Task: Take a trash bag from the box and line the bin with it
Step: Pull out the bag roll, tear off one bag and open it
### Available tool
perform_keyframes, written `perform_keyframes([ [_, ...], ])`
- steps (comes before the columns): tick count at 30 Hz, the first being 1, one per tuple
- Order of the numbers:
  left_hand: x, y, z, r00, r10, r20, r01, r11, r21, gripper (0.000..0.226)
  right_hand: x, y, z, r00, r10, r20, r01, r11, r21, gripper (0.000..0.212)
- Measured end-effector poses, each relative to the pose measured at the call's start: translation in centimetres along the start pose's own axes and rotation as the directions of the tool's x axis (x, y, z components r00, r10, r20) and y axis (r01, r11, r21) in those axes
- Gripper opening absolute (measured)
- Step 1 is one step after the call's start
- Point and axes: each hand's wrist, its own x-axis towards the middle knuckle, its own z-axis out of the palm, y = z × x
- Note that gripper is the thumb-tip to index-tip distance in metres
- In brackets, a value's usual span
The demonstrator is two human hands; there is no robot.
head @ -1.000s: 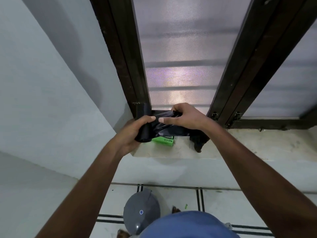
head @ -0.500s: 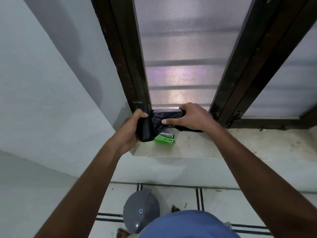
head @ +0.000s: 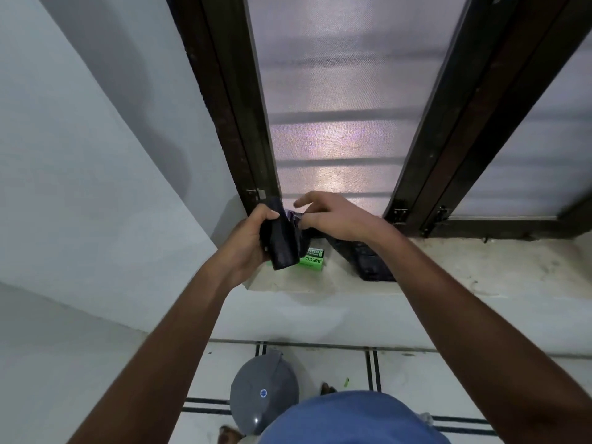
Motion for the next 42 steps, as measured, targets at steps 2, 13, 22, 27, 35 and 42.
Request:
perform_keyframes([
  [2,0.1,0.0,-0.1,1.0,0.017,-0.012,-0.017,1.0,0.003,0.052,0.8,0.9,0.3,0.999,-0.04,-0.008,0.04,0.999,-0.02,0.032],
  [13,0.0,-0.1,-0.6,0.998,0.047,-0.04,-0.045,0.998,0.054,0.048,1.7,3.6,-0.8,0.992,-0.094,0.081,0.094,0.996,-0.003,0.041],
  [22,0.4,-0.4,1.0,0.973,0.214,-0.089,-0.219,0.974,-0.055,0.056,2.3,4.4,1.2,0.984,-0.176,-0.021,0.178,0.979,0.101,0.04],
  [27,0.7,-0.5,1.4,0.96,0.252,-0.124,-0.259,0.965,-0.042,0.052,2.9,4.8,2.3,0.979,-0.175,-0.101,0.187,0.975,0.117,0.038],
  [35,1.1,-0.8,1.6,0.961,0.23,-0.15,-0.237,0.971,-0.029,0.051,3.3,5.5,3.5,0.96,-0.189,-0.207,0.174,0.981,-0.087,0.029],
  [42,1.4,-0.9,1.5,0.965,0.199,-0.173,-0.212,0.975,-0.064,0.046,3.6,4.8,4.3,0.927,-0.23,-0.295,0.136,0.942,-0.307,0.021],
])
